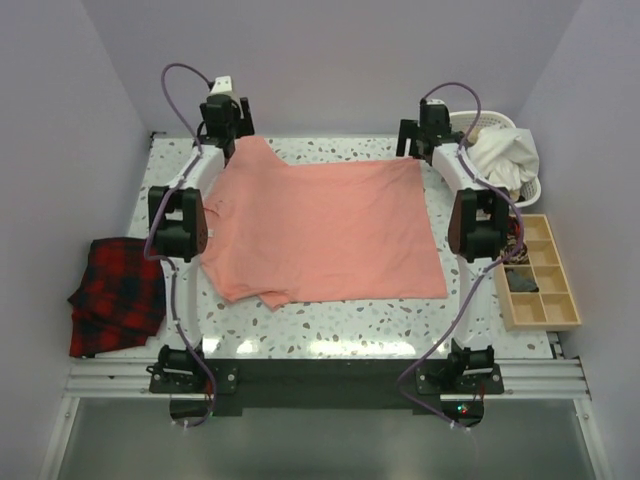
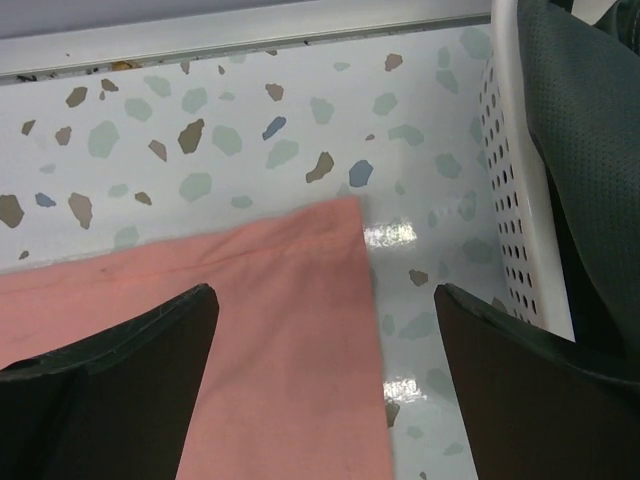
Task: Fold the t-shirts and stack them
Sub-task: Flatten out the tshirt
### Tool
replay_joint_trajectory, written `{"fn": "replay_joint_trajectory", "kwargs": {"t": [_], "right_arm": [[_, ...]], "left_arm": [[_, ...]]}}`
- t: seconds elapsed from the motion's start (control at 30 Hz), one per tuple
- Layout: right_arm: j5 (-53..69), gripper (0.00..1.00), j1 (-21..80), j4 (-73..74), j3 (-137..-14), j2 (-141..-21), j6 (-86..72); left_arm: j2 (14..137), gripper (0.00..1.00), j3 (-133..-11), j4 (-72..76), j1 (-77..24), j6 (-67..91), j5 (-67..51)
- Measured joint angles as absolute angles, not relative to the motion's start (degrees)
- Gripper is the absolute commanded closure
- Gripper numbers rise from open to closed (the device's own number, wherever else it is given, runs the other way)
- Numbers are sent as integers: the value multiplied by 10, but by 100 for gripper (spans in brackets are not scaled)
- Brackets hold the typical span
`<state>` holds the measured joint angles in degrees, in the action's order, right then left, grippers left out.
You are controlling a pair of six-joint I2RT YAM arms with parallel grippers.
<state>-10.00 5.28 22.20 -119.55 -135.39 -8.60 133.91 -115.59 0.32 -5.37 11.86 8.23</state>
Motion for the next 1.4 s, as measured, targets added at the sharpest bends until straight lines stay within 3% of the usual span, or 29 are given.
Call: {"fn": "replay_joint_trajectory", "kwargs": {"t": [0.13,0.33,0.47,0.57,0.8,1.03,1.4], "right_arm": [[-108,1,50,180,-1127,-1326,-84],[-70,1,47,204,-1067,-1244,-93],[-30,1,47,224,-1002,-1152,-106],[1,1,47,233,-917,-1078,-116],[59,2,57,279,-762,-982,-142],[58,3,122,300,-633,-912,-148],[55,2,159,293,-470,-863,-186]], "left_arm": [[1348,7,-1129,-15,-45,111,138],[1255,8,-1002,-53,-29,129,150],[1108,18,-852,-57,-30,175,90],[992,19,-728,-38,-45,215,29],[876,22,-535,-39,-148,269,-38],[786,28,-392,-76,-185,309,-27],[643,29,-263,-144,-200,404,15]]}}
